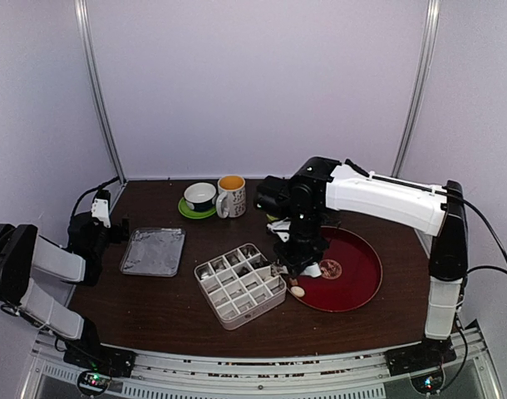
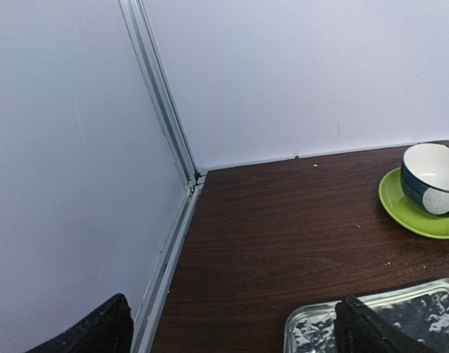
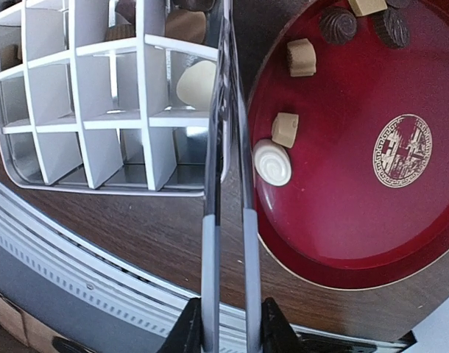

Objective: Pack the chocolate
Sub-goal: Move the packing box to the center of the board.

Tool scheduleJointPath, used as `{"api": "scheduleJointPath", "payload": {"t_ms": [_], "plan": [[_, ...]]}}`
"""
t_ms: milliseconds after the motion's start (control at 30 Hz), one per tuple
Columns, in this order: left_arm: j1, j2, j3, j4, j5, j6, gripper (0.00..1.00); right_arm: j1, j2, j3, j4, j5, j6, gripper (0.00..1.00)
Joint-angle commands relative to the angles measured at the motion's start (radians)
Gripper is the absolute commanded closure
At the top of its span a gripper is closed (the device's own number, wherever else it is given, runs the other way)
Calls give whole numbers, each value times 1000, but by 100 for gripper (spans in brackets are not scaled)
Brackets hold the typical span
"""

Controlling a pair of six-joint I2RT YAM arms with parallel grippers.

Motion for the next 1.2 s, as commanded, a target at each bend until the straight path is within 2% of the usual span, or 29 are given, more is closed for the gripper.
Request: {"api": "scheduleJointPath", "payload": {"t_ms": [0,33,200,433,633,900,1167], "plan": [[12,4,24,26,13,-12,2,-23,-31,-12,143,-76,140,100],[14,4,24,28,14,-12,2,-22,-25,-10,148,-75,145,100],[17,4,25,24,20,-15,2,-20,-35,-40,174,-53,166,87],[18,4,27,22,21,-15,2,-19,-56,-41,194,25,177,86],[18,4,27,22,21,-15,2,-19,-81,-26,175,117,167,81],[19,5,28,19,19,-15,2,-19,-117,-100,274,102,152,75],[18,6,28,20,19,-15,2,-19,-137,-170,322,67,107,74]]}}
